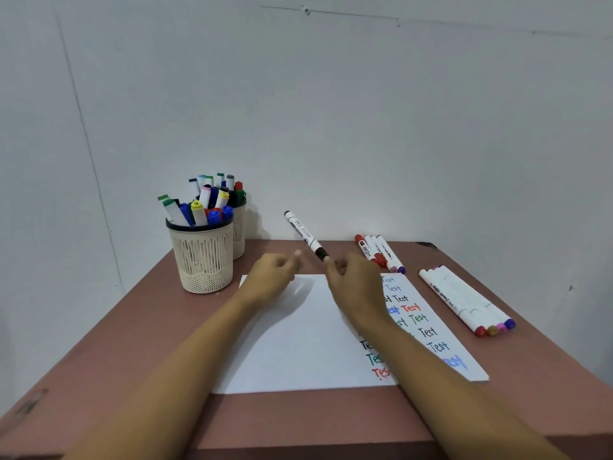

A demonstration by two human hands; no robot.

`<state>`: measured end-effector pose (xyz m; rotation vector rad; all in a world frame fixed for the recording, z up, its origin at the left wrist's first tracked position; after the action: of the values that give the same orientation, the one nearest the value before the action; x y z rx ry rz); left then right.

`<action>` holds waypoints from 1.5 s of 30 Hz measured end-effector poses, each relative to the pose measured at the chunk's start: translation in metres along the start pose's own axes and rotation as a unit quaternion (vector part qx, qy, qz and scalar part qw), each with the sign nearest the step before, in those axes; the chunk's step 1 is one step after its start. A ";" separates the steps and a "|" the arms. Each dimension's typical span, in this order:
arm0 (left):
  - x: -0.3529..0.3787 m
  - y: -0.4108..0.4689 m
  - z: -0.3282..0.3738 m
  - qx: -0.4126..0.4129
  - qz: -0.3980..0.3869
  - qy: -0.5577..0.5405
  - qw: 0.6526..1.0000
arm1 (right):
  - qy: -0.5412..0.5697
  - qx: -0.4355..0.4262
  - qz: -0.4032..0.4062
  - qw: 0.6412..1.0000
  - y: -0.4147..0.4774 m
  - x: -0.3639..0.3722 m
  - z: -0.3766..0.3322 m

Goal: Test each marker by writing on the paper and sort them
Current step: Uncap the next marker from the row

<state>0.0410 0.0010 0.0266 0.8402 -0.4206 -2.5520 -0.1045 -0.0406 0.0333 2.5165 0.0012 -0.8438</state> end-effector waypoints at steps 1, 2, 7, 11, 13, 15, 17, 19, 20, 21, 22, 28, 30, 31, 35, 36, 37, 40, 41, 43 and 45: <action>0.001 -0.002 0.002 -0.020 -0.002 -0.081 0.996 | 0.013 -0.014 -0.002 1.000 -0.009 0.002 -0.003; 0.002 -0.002 0.003 -0.034 -0.009 -0.145 0.989 | 0.021 -0.028 -0.007 0.999 -0.016 0.005 -0.004; 0.004 -0.004 0.009 -0.058 -0.003 -0.295 0.954 | 0.029 -0.058 -0.051 0.997 -0.025 0.007 -0.007; 0.005 -0.005 0.009 -0.015 0.002 -0.162 0.987 | 0.177 0.073 -0.053 0.980 -0.011 0.000 -0.001; 0.009 -0.007 0.010 0.033 -0.019 -0.042 0.998 | 0.267 0.121 -0.081 0.953 -0.005 -0.003 -0.001; 0.014 -0.009 0.012 0.092 -0.045 0.082 0.991 | 0.321 0.140 -0.112 0.930 -0.001 -0.004 -0.001; 0.017 -0.013 0.014 0.128 -0.059 0.139 0.980 | 0.344 0.161 -0.123 0.917 0.001 -0.002 -0.001; 0.017 -0.015 0.015 0.151 -0.072 0.161 0.973 | 0.355 0.178 -0.118 0.910 0.002 0.001 0.002; 0.018 -0.016 0.017 0.161 -0.079 0.173 0.968 | 0.353 0.179 -0.112 0.911 0.003 0.002 0.003; 0.018 -0.017 0.017 0.167 -0.084 0.187 0.964 | 0.346 0.175 -0.109 0.915 0.004 0.003 0.005; 0.018 -0.018 0.018 0.171 -0.083 0.203 0.961 | 0.340 0.170 -0.108 0.919 0.005 0.003 0.005; 0.013 -0.017 0.019 0.144 -0.058 0.160 0.975 | 0.364 0.145 -0.134 0.910 0.007 -0.001 0.003; 0.011 -0.016 0.017 0.140 -0.052 0.138 0.979 | 0.383 0.137 -0.144 0.902 0.006 -0.003 0.001; 0.010 -0.015 0.016 0.136 -0.049 0.129 0.981 | 0.391 0.140 -0.140 0.899 0.006 -0.003 0.001; 0.001 -0.011 0.005 0.098 -0.028 0.136 0.985 | 0.490 0.208 -0.086 0.842 0.015 -0.010 0.007; -0.002 -0.011 0.001 0.094 -0.021 0.165 0.982 | 0.522 0.227 -0.079 0.818 0.019 -0.013 0.009; -0.005 -0.010 -0.004 0.092 -0.013 0.199 0.976 | 0.547 0.243 -0.079 0.797 0.024 -0.014 0.012; -0.009 -0.010 -0.018 0.087 -0.035 0.302 0.949 | 0.560 0.276 -0.093 0.776 0.038 -0.013 0.018; -0.008 -0.009 -0.022 0.083 -0.055 0.333 0.938 | 0.547 0.278 -0.097 0.783 0.041 -0.011 0.018; -0.006 -0.009 -0.027 0.075 -0.082 0.363 0.925 | 0.509 0.266 -0.104 0.812 0.045 -0.006 0.016; -0.004 -0.009 -0.030 0.064 -0.092 0.347 0.931 | 0.458 0.249 -0.110 0.846 0.046 0.001 0.013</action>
<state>0.0596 0.0060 0.0017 1.8071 -0.2858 -2.1887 -0.1041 -0.0871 0.0437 3.2008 0.4415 0.4368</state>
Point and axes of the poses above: each hand's wrist, its own y-axis towards the middle knuckle, its own x-axis out of the palm, z = x × y, the point moved 2 cm from there along y, towards the middle knuckle, and after that the axes turned 9 degrees about x, right-handed, at the moved point
